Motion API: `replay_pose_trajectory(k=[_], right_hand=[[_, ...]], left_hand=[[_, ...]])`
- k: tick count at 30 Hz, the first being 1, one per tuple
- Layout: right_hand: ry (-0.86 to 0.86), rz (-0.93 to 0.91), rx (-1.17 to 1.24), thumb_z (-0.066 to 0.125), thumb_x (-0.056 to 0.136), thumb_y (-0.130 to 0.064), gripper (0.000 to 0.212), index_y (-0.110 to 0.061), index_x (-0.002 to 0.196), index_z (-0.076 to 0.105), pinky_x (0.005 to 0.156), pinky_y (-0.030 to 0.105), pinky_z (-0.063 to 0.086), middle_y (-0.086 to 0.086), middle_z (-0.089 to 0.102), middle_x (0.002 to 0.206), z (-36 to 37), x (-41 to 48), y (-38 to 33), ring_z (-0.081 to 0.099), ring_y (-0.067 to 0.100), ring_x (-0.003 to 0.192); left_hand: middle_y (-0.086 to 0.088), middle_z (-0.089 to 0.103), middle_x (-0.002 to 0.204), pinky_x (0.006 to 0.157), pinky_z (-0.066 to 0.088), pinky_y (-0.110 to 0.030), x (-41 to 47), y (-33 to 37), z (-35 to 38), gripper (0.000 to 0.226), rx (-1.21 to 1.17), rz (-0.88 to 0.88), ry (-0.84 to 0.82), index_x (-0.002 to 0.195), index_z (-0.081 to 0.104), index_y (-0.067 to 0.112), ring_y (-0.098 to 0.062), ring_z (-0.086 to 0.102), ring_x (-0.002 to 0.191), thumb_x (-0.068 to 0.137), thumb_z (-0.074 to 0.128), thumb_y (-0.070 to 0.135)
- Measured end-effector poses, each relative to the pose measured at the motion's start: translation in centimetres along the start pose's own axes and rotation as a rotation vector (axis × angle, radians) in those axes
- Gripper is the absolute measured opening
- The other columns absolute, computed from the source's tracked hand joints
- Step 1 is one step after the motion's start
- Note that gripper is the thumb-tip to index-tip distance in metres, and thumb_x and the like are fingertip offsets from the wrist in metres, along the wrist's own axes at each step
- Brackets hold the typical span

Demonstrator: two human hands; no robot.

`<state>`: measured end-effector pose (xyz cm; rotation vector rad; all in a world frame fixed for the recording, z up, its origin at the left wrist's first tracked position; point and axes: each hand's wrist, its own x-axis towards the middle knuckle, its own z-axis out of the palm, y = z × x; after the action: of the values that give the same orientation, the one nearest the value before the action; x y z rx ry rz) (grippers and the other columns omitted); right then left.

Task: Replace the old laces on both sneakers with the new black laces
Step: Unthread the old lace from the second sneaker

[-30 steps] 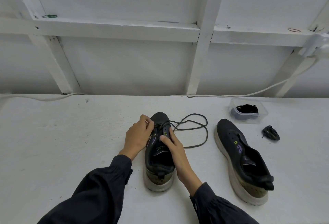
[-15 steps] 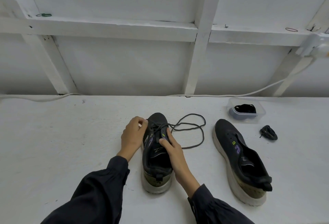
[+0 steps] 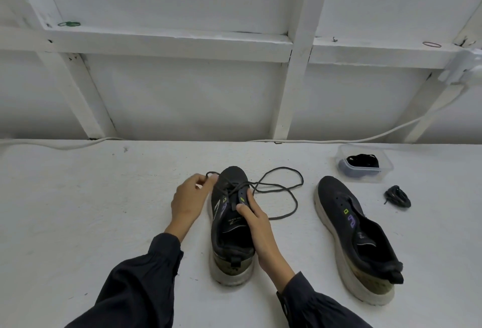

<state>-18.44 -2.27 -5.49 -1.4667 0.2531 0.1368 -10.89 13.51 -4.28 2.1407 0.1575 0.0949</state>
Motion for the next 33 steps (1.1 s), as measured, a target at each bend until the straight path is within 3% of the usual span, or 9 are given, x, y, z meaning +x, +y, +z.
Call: replay_pose_trajectory(k=[4, 10, 14, 17, 20, 23, 28, 30, 33], right_hand=[[0.005, 0.005, 0.000, 0.065, 0.075, -0.048, 0.075, -0.037, 0.147, 0.042, 0.107, 0.034, 0.045, -0.012, 0.058, 0.137, 0.1, 0.0, -0.1, 0.057, 0.007, 0.122], [0.002, 0.008, 0.015, 0.065, 0.082, -0.043, 0.072, -0.034, 0.148, 0.039, 0.109, 0.030, 0.042, -0.017, 0.048, 0.144, -0.1, -0.1, 0.0, 0.051, 0.006, 0.126], [0.009, 0.010, 0.006, 0.066, 0.074, -0.050, 0.078, -0.037, 0.147, 0.040, 0.110, 0.034, 0.043, -0.015, 0.053, 0.141, 0.1, -0.1, -0.1, 0.054, 0.006, 0.125], [0.012, 0.008, 0.003, 0.065, 0.073, -0.051, 0.079, -0.038, 0.147, 0.041, 0.110, 0.036, 0.042, -0.013, 0.054, 0.142, 0.1, -0.1, -0.1, 0.054, 0.007, 0.126], [-0.004, 0.010, 0.006, 0.065, 0.074, -0.050, 0.079, -0.036, 0.148, 0.040, 0.110, 0.035, 0.042, -0.014, 0.052, 0.143, 0.0, -0.1, -0.1, 0.053, 0.007, 0.126], [-0.003, 0.015, 0.007, 0.066, 0.071, -0.054, 0.083, -0.037, 0.148, 0.039, 0.112, 0.036, 0.041, -0.016, 0.049, 0.145, 0.0, -0.2, -0.1, 0.051, 0.007, 0.129], [0.004, 0.009, -0.020, 0.065, 0.074, -0.056, 0.075, -0.043, 0.144, 0.042, 0.111, 0.039, 0.042, -0.013, 0.054, 0.142, 0.3, 0.0, 0.3, 0.053, 0.009, 0.128], [0.005, 0.004, -0.023, 0.065, 0.074, -0.055, 0.074, -0.043, 0.144, 0.043, 0.110, 0.040, 0.042, -0.012, 0.055, 0.141, 0.3, 0.1, 0.3, 0.054, 0.010, 0.127], [-0.001, 0.004, -0.005, 0.065, 0.071, -0.056, 0.080, -0.040, 0.146, 0.042, 0.111, 0.039, 0.042, -0.013, 0.053, 0.143, 0.1, 0.1, 0.2, 0.053, 0.009, 0.128]], left_hand=[[0.009, 0.068, 0.083, 0.076, 0.049, -0.033, -0.4, -0.6, 1.1, 0.030, 0.086, 0.044, -0.142, 0.082, 0.067, 0.027, -0.015, 0.063, 0.084, 0.084, 0.066, 0.057], [0.003, 0.066, 0.088, 0.079, 0.046, -0.038, 0.2, 0.1, -0.5, 0.031, -0.246, -0.050, 0.253, 0.088, 0.064, 0.018, -0.025, 0.064, 0.090, 0.092, 0.059, 0.049], [0.007, 0.069, 0.085, 0.078, 0.049, -0.035, -0.7, -0.3, 0.1, 0.062, -0.137, -0.047, -0.009, 0.080, 0.066, 0.023, -0.015, 0.063, 0.083, 0.065, 0.054, 0.082], [0.007, 0.071, 0.081, 0.078, 0.053, -0.037, -0.9, -1.0, 1.0, 0.054, -0.042, -0.008, -0.129, 0.078, 0.069, 0.026, -0.015, 0.066, 0.082, 0.061, 0.062, 0.077], [0.001, 0.068, 0.081, 0.076, 0.049, -0.037, -0.1, -0.8, 0.7, 0.031, -0.116, 0.000, 0.065, 0.081, 0.067, 0.019, -0.026, 0.065, 0.085, 0.085, 0.069, 0.049], [-0.002, 0.065, 0.084, 0.073, 0.043, -0.035, 0.7, 0.0, -0.6, 0.033, -0.266, -0.047, 0.280, 0.085, 0.065, 0.013, -0.028, 0.062, 0.088, 0.091, 0.063, 0.045], [0.010, 0.068, 0.076, 0.073, 0.046, -0.033, -0.5, -0.1, -0.1, 0.062, -0.123, -0.042, -0.083, 0.073, 0.065, 0.024, -0.012, 0.061, 0.076, 0.060, 0.054, 0.084], [0.010, 0.071, 0.075, 0.076, 0.051, -0.034, -0.8, -0.7, 0.8, 0.058, -0.065, -0.005, -0.175, 0.073, 0.068, 0.025, -0.011, 0.065, 0.076, 0.057, 0.059, 0.080], [0.006, 0.070, 0.080, 0.079, 0.052, -0.040, -0.3, -0.7, 1.0, 0.034, -0.088, 0.007, -0.044, 0.075, 0.067, 0.024, -0.019, 0.066, 0.082, 0.075, 0.069, 0.058]])
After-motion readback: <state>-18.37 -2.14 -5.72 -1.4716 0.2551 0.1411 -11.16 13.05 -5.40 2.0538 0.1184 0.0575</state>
